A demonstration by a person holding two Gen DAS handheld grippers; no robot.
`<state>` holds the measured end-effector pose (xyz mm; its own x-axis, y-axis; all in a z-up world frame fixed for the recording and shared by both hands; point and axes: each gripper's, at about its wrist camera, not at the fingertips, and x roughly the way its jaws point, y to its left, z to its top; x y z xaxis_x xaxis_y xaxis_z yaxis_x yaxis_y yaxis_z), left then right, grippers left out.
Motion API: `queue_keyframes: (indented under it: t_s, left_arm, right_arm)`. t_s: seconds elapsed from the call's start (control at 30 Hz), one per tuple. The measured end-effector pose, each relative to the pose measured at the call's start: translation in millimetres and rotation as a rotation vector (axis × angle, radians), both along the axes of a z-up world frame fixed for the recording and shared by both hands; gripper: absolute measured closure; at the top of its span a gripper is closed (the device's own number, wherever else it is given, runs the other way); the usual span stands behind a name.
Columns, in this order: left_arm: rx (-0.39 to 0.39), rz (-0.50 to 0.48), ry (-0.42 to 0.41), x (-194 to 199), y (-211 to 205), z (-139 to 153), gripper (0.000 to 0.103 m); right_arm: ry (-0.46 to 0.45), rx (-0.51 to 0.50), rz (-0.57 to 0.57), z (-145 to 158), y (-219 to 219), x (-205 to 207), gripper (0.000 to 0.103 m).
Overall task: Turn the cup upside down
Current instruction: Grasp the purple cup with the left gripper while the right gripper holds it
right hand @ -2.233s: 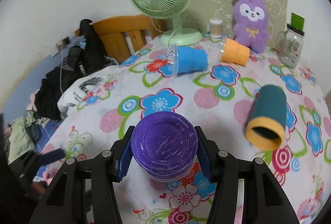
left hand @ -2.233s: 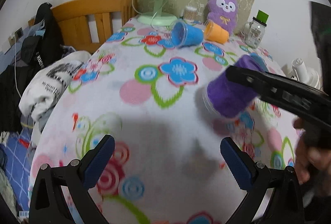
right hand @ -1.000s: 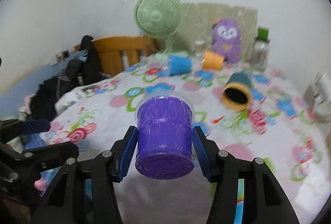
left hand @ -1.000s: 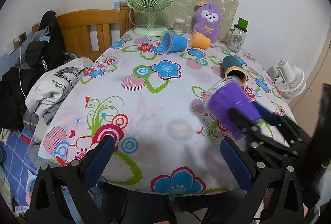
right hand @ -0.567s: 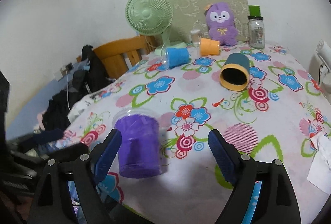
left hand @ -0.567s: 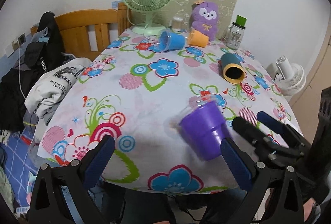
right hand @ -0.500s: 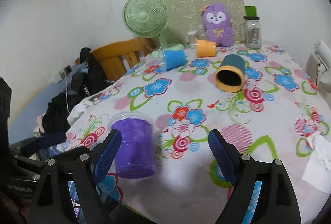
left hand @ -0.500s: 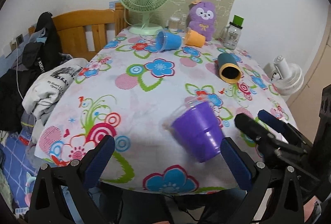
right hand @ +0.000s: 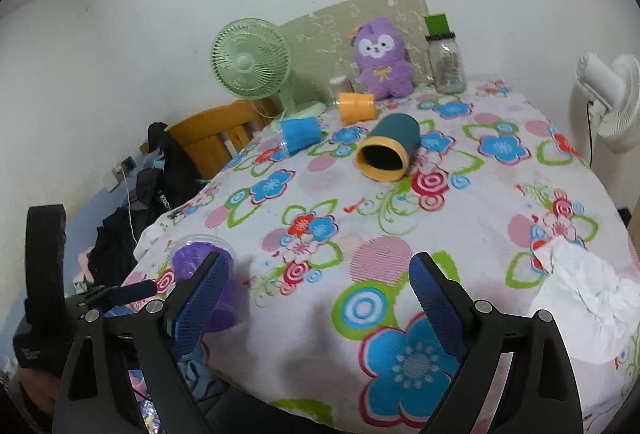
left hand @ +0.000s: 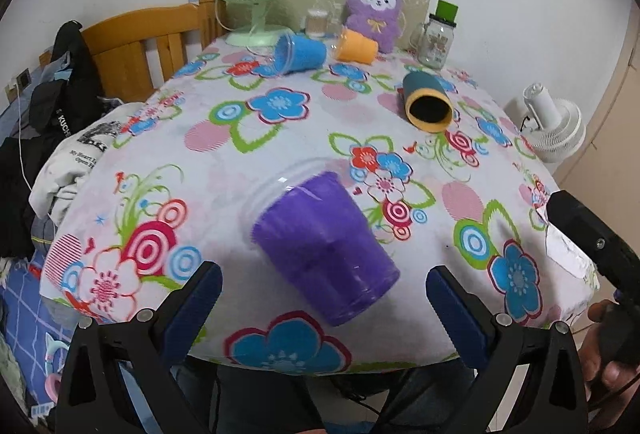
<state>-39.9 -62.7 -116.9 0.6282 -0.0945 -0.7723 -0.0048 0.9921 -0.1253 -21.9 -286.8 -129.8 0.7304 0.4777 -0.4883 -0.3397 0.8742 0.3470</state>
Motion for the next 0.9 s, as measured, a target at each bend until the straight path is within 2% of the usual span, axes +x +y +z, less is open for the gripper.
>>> queue_keyframes:
  t_s: [0.2,0.3,0.37,0.47,0.8,0.83,0.87,0.9]
  left_arm:
    - [0.004,0.004,0.017,8.8,-6.5,-10.8,0.001]
    - [-0.001,0.007,0.030,12.5,-5.5,-15.4,0.011]
    - [-0.003,0.005,0.038,14.3,-4.9,-17.1,0.023]
    - [-0.006,-0.008,0.038,14.5,-4.0,-16.5,0.032]
    - [-0.007,-0.033,-0.006,9.9,4.4,2.5,0.035]
    - [-0.008,-0.030,-0.014,9.3,6.1,5.5,0.037]
    - [-0.006,-0.031,-0.021,8.6,7.6,9.0,0.045]
    - [-0.003,-0.032,-0.022,8.8,8.2,10.6,0.045]
  right_arm:
    - [0.035,0.008,0.005,-12.9,-8.0,6.1,0.010]
    - [0.052,0.011,0.007,-18.2,-9.5,9.9,0.010]
    - [0.064,0.023,0.008,-21.5,-10.4,13.1,0.010]
    - [0.079,0.038,0.009,-25.3,-10.5,18.1,0.010]
    - [0.082,0.044,0.044,-25.1,3.6,20.0,0.010]
    - [0.082,0.043,0.047,-24.9,5.1,19.8,0.010]
    - [0.082,0.042,0.049,-24.5,6.2,19.7,0.010]
    - [0.080,0.043,0.051,-23.9,7.0,19.6,0.010]
